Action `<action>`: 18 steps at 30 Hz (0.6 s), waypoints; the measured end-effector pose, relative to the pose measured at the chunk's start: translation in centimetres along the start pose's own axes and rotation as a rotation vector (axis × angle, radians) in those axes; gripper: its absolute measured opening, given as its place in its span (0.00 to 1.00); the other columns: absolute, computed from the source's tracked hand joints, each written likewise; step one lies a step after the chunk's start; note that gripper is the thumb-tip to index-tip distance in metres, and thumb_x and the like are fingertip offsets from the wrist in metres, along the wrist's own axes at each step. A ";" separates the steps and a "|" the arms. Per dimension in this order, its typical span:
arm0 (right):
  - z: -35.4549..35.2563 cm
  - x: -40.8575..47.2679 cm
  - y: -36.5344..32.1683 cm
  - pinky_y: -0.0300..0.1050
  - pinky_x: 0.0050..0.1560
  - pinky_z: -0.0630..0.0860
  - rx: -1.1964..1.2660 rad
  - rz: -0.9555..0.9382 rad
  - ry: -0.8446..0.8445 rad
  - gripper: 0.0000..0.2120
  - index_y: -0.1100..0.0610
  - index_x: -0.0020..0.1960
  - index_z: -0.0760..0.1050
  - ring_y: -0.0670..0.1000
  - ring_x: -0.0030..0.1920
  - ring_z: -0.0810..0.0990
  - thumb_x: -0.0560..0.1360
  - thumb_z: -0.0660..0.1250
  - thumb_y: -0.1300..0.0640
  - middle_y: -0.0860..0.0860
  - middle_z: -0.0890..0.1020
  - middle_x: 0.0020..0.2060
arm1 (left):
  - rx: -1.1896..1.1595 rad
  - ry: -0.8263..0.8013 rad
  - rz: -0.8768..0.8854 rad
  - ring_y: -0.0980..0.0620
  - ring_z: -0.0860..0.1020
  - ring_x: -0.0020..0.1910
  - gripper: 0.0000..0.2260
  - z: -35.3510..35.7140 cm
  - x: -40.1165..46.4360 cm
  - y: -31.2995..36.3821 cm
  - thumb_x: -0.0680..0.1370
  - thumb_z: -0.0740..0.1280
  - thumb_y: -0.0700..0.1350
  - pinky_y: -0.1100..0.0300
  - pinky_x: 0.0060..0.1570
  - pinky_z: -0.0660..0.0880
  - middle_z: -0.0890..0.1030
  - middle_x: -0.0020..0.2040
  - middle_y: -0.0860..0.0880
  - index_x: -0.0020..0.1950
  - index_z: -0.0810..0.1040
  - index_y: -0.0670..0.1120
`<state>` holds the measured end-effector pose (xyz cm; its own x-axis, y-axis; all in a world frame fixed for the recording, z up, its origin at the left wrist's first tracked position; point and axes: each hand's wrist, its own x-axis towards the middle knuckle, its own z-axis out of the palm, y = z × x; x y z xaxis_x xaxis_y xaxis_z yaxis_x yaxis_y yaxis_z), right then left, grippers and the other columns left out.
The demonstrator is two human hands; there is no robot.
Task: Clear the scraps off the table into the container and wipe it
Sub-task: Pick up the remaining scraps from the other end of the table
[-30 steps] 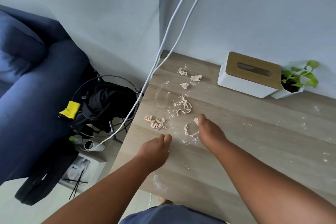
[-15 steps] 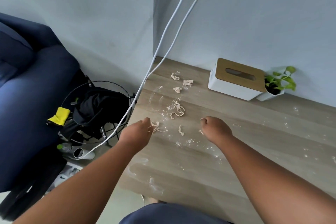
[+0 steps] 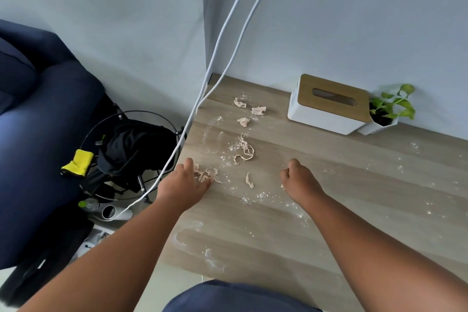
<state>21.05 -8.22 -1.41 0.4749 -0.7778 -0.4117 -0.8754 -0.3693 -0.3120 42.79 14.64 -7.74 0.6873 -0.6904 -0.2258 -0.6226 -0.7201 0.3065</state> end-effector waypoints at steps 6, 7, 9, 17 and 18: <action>0.1 1.9 -0.1 0.47 0.37 0.67 0.061 0.009 0.007 0.05 0.60 0.57 0.65 0.58 0.39 0.77 0.82 0.58 0.60 0.56 0.77 0.40 | 0.035 -0.046 -0.052 0.45 0.80 0.47 0.33 0.3 1.0 0.5 0.72 0.61 0.77 0.56 0.35 0.70 0.74 0.50 0.49 0.58 0.63 0.50; 0.2 2.3 -0.1 0.46 0.39 0.68 0.068 0.009 0.000 0.06 0.60 0.58 0.66 0.58 0.41 0.77 0.83 0.58 0.60 0.56 0.77 0.42 | 0.033 -0.040 -0.053 0.45 0.80 0.46 0.33 0.4 1.2 0.6 0.72 0.62 0.77 0.56 0.36 0.71 0.73 0.49 0.50 0.58 0.63 0.50; 0.3 3.0 0.1 0.46 0.41 0.68 0.077 0.002 -0.009 0.06 0.60 0.59 0.67 0.58 0.42 0.76 0.84 0.57 0.60 0.55 0.77 0.44 | 0.057 -0.024 -0.022 0.45 0.80 0.45 0.32 0.6 1.6 0.9 0.74 0.62 0.75 0.56 0.36 0.70 0.73 0.49 0.50 0.58 0.64 0.49; 1.3 5.4 0.8 0.48 0.42 0.72 0.126 -0.017 0.018 0.12 0.60 0.54 0.70 0.61 0.47 0.80 0.87 0.55 0.53 0.59 0.82 0.53 | 0.168 -0.030 0.166 0.43 0.81 0.44 0.14 1.4 2.2 1.7 0.84 0.58 0.56 0.55 0.34 0.67 0.76 0.49 0.47 0.59 0.70 0.45; 1.4 5.6 0.8 0.48 0.39 0.68 0.113 -0.040 0.028 0.13 0.59 0.51 0.69 0.59 0.44 0.78 0.86 0.57 0.51 0.58 0.81 0.49 | 0.159 -0.037 0.163 0.42 0.80 0.44 0.13 1.3 2.2 1.7 0.85 0.58 0.54 0.54 0.35 0.66 0.76 0.49 0.46 0.59 0.71 0.44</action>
<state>23.11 -12.20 -5.14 0.5052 -0.7781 -0.3734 -0.8391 -0.3417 -0.4233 42.74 11.78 -8.90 0.5605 -0.7985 -0.2198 -0.7774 -0.5988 0.1927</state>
